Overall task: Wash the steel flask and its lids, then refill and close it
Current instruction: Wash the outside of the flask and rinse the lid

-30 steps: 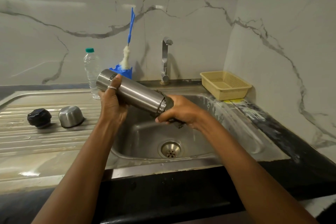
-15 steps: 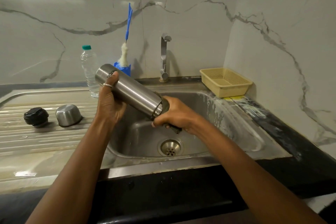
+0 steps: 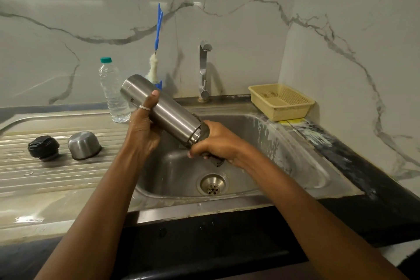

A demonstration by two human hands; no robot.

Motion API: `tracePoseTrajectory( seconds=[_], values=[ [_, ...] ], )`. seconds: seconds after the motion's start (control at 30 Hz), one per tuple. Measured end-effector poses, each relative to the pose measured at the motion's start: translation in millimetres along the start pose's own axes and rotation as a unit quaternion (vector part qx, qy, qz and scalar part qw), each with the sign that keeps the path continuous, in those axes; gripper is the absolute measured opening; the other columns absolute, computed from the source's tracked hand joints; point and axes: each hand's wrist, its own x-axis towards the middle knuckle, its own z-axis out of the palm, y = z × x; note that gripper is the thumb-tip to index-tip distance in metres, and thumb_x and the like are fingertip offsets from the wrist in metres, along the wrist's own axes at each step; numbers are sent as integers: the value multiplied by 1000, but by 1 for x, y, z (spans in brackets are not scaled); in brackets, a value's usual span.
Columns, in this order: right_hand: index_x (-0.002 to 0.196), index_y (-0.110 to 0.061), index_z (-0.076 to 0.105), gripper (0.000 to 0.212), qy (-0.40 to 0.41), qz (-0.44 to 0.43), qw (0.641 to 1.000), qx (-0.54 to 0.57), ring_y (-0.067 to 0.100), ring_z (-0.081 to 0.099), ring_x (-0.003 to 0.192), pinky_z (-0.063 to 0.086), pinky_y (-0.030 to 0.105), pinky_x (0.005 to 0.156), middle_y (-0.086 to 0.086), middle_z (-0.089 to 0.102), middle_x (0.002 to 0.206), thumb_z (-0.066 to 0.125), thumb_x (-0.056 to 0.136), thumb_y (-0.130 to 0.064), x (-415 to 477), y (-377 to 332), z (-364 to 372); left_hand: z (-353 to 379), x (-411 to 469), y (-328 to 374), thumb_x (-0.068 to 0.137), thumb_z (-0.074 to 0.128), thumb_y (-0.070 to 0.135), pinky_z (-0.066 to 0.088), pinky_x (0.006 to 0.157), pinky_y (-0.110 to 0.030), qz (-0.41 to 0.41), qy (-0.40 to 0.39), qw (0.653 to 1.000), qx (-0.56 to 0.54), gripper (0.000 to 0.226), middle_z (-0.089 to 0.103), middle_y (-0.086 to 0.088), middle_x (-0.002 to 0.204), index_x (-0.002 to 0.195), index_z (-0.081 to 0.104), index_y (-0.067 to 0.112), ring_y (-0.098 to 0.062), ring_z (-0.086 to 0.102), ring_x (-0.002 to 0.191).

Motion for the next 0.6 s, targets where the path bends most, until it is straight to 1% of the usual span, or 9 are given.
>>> tracePoseTrajectory(
  seconds=[0.03, 0.13, 0.2, 0.3, 0.37, 0.43, 0.47, 0.53, 0.6],
  values=[
    [117, -15, 56, 56, 13, -2, 1000, -10, 12, 63, 67, 51, 24, 52, 6, 64, 100, 82, 69, -3, 0, 0, 0, 2, 0, 1, 85, 76, 23, 55, 97, -50, 0, -11, 1000, 3, 57, 62, -18, 125, 132, 49, 8, -33, 64, 118],
    [130, -17, 49, 70, 118, -57, 973, -188, 20, 67, 83, 53, 26, 57, 4, 65, 108, 84, 69, -14, 1, 3, 5, 9, 0, 0, 84, 77, 28, 56, 97, -50, -14, -11, 1000, 17, 55, 63, -16, 123, 129, 50, 11, -31, 65, 115],
    [135, -14, 42, 74, 178, -129, 922, -320, 28, 68, 91, 55, 31, 68, 11, 66, 112, 81, 72, -13, 5, 11, 13, 14, -2, -4, 73, 83, 35, 58, 92, -50, -34, 23, 998, 46, 62, 66, -16, 121, 122, 51, 13, -30, 69, 109],
    [138, -12, 35, 77, 205, -179, 863, -425, 32, 68, 91, 54, 33, 68, 16, 63, 112, 79, 75, -9, 9, 20, 18, 15, -4, -9, 66, 89, 33, 60, 87, -52, -39, 71, 995, 56, 83, 68, -15, 117, 132, 46, 10, -30, 71, 103],
    [137, -13, 38, 76, 169, -142, 905, -364, 29, 68, 92, 55, 33, 66, 12, 63, 111, 80, 74, -10, 9, 17, 18, 12, -5, -8, 72, 88, 27, 59, 88, -51, -32, 75, 995, 49, 72, 68, -16, 117, 130, 48, 8, -29, 71, 102],
    [129, -12, 48, 67, 83, -42, 983, -157, 21, 67, 86, 56, 31, 61, 8, 63, 107, 81, 71, -7, 7, 7, 12, 9, -8, -7, 82, 80, 22, 58, 92, -48, -22, 47, 997, 52, 46, 68, -15, 113, 117, 53, 11, -28, 70, 103],
    [123, -10, 52, 60, 31, 3, 999, -42, 17, 65, 81, 55, 28, 59, 9, 63, 105, 80, 70, -3, 6, 5, 10, 9, -10, -6, 85, 77, 22, 57, 94, -47, -17, 32, 998, 56, 38, 66, -14, 112, 113, 54, 13, -28, 69, 104],
    [118, -11, 56, 55, -5, 25, 998, 48, 15, 62, 74, 54, 25, 57, 11, 62, 104, 78, 69, 2, 7, 5, 7, 11, -10, -4, 87, 74, 22, 56, 96, -47, -10, 4, 999, 50, 36, 64, -14, 113, 115, 54, 13, -30, 67, 109],
    [120, -12, 54, 59, 40, 10, 999, -1, 16, 65, 77, 56, 27, 58, 8, 63, 106, 80, 69, -2, 8, 6, 9, 14, -9, -3, 88, 73, 24, 57, 95, -46, -14, -10, 999, 48, 35, 66, -13, 113, 116, 54, 13, -30, 67, 110]
  ],
)
